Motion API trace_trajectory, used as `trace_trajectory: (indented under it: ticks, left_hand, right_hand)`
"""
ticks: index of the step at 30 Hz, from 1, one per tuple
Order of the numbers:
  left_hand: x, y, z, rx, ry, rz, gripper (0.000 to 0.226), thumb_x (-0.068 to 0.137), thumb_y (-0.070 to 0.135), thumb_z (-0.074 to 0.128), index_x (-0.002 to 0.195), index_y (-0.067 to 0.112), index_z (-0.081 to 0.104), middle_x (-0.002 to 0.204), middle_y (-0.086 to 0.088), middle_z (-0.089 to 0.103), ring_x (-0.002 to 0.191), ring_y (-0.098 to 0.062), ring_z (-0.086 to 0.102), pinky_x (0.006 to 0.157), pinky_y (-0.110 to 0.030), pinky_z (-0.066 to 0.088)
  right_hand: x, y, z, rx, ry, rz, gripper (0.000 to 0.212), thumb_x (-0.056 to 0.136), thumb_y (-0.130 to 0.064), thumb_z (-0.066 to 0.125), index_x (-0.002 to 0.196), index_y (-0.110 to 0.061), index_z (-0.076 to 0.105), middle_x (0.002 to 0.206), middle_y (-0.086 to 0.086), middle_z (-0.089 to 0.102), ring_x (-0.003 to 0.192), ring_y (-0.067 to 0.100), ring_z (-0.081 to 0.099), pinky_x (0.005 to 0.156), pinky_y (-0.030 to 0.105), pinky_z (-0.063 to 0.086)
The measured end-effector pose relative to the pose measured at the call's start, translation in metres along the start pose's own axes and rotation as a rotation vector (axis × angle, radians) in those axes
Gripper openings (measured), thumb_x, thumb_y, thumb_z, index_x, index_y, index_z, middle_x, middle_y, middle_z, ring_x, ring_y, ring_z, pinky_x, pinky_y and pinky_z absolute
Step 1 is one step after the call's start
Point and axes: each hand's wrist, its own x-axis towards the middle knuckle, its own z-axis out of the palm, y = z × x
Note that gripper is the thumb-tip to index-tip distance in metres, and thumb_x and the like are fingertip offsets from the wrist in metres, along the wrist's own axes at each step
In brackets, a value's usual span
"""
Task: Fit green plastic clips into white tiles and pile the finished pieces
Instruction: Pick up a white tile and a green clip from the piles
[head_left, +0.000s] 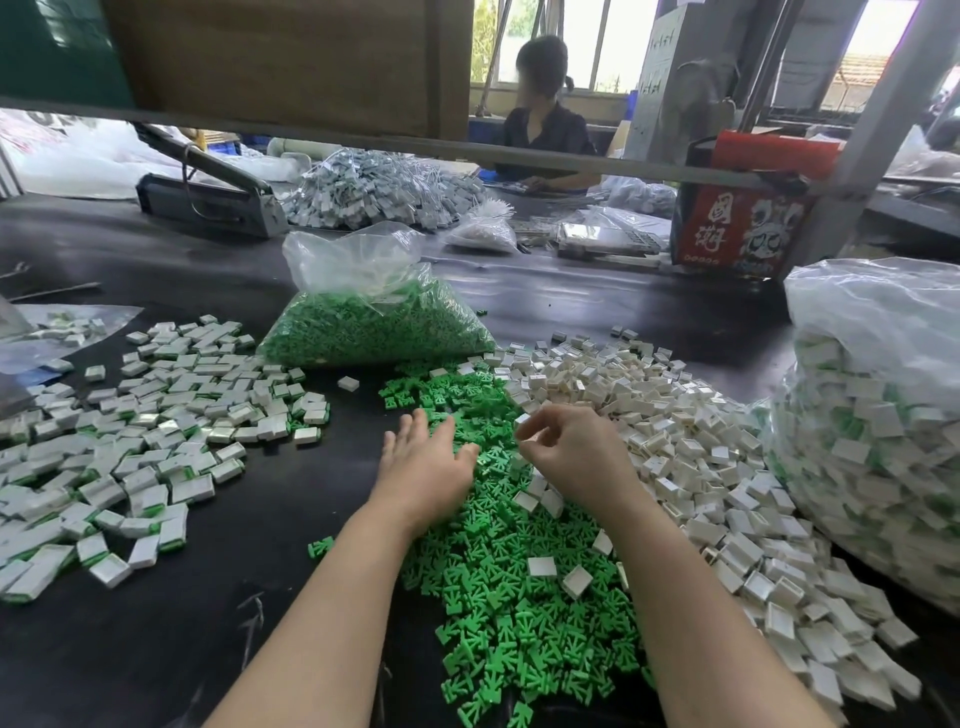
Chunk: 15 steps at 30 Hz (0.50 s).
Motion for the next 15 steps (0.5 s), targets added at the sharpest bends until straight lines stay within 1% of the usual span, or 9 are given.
trace_trajectory:
  ticks: [3,5,6,7,8,9,11,13,15]
  left_hand:
    - [-0.003,0.007,0.0,-0.16,-0.015,0.098,0.054,0.105,0.034,0.037,0.155,0.02,0.023,0.165,-0.005,0.009,0.152,-0.019,-0.002,0.12,-0.037,-0.006]
    - [-0.004,0.009,-0.001,-0.324,0.001,0.146,0.05,0.104,0.027,0.044,0.151,0.021,0.033,0.162,-0.002,0.024,0.149,-0.015,0.016,0.122,-0.034,0.009]
    - [-0.005,0.009,-0.002,-0.397,0.017,0.168,0.047,0.102,0.024,0.048,0.148,0.022,0.039,0.157,-0.002,0.033,0.14,-0.01,0.034,0.117,-0.026,0.025]
    - [-0.005,0.008,-0.003,-0.458,0.033,0.186,0.044,0.101,0.021,0.05,0.144,0.023,0.044,0.148,-0.001,0.043,0.12,-0.002,0.05,0.101,-0.014,0.037]
    - [-0.005,0.008,-0.004,-0.512,0.046,0.195,0.04,0.1,0.018,0.052,0.14,0.024,0.05,0.138,0.001,0.05,0.1,0.003,0.056,0.084,-0.006,0.042]
    - [-0.006,0.008,-0.006,-0.567,0.049,0.204,0.037,0.099,0.016,0.054,0.135,0.024,0.054,0.129,0.003,0.055,0.092,0.002,0.056,0.075,-0.004,0.041]
    - [-0.006,0.008,-0.007,-0.659,0.026,0.234,0.032,0.097,0.011,0.058,0.126,0.023,0.062,0.117,0.008,0.063,0.101,-0.007,0.057,0.083,-0.014,0.043]
    - [-0.007,0.01,-0.007,-0.677,0.037,0.272,0.027,0.095,0.01,0.061,0.117,0.024,0.067,0.112,0.011,0.067,0.109,-0.007,0.061,0.095,-0.023,0.047]
    - [-0.008,0.013,-0.007,-0.654,0.092,0.295,0.021,0.094,0.013,0.063,0.108,0.027,0.07,0.104,0.013,0.07,0.1,0.001,0.063,0.091,-0.02,0.05]
  right_hand:
    - [0.0,-0.001,-0.001,-0.152,-0.057,-0.012,0.021,0.091,-0.03,0.063,0.11,-0.038,0.067,0.094,-0.015,0.069,0.085,0.008,0.061,0.094,0.041,0.051]
    - [0.0,-0.002,-0.005,-0.237,-0.108,-0.026,0.027,0.092,-0.03,0.059,0.115,-0.043,0.064,0.105,-0.014,0.066,0.101,0.009,0.058,0.103,0.046,0.044]
    - [0.0,-0.002,-0.006,-0.244,-0.135,-0.032,0.029,0.092,-0.027,0.058,0.115,-0.045,0.063,0.106,-0.015,0.065,0.105,0.009,0.056,0.105,0.047,0.042]
    - [0.0,-0.002,-0.008,-0.243,-0.159,-0.039,0.03,0.092,-0.025,0.057,0.113,-0.045,0.064,0.105,-0.016,0.065,0.106,0.008,0.056,0.106,0.049,0.04]
    - [0.0,-0.002,-0.008,-0.243,-0.171,-0.046,0.028,0.091,-0.024,0.058,0.11,-0.044,0.066,0.104,-0.017,0.066,0.105,0.008,0.057,0.106,0.05,0.04]
    - [0.001,-0.002,-0.008,-0.245,-0.168,-0.054,0.023,0.091,-0.026,0.06,0.105,-0.042,0.068,0.102,-0.017,0.067,0.102,0.007,0.058,0.105,0.049,0.041]
    - [0.002,0.001,-0.008,-0.237,-0.144,-0.065,0.011,0.09,-0.031,0.064,0.097,-0.037,0.071,0.097,-0.017,0.069,0.095,0.007,0.061,0.101,0.045,0.045]
    - [0.002,0.003,-0.007,-0.246,-0.13,-0.065,0.007,0.09,-0.035,0.065,0.093,-0.034,0.071,0.092,-0.016,0.069,0.091,0.006,0.062,0.1,0.043,0.046]
    - [0.002,0.005,-0.006,-0.289,-0.096,-0.074,0.011,0.092,-0.039,0.062,0.094,-0.032,0.071,0.093,-0.014,0.07,0.09,0.008,0.061,0.1,0.04,0.044]
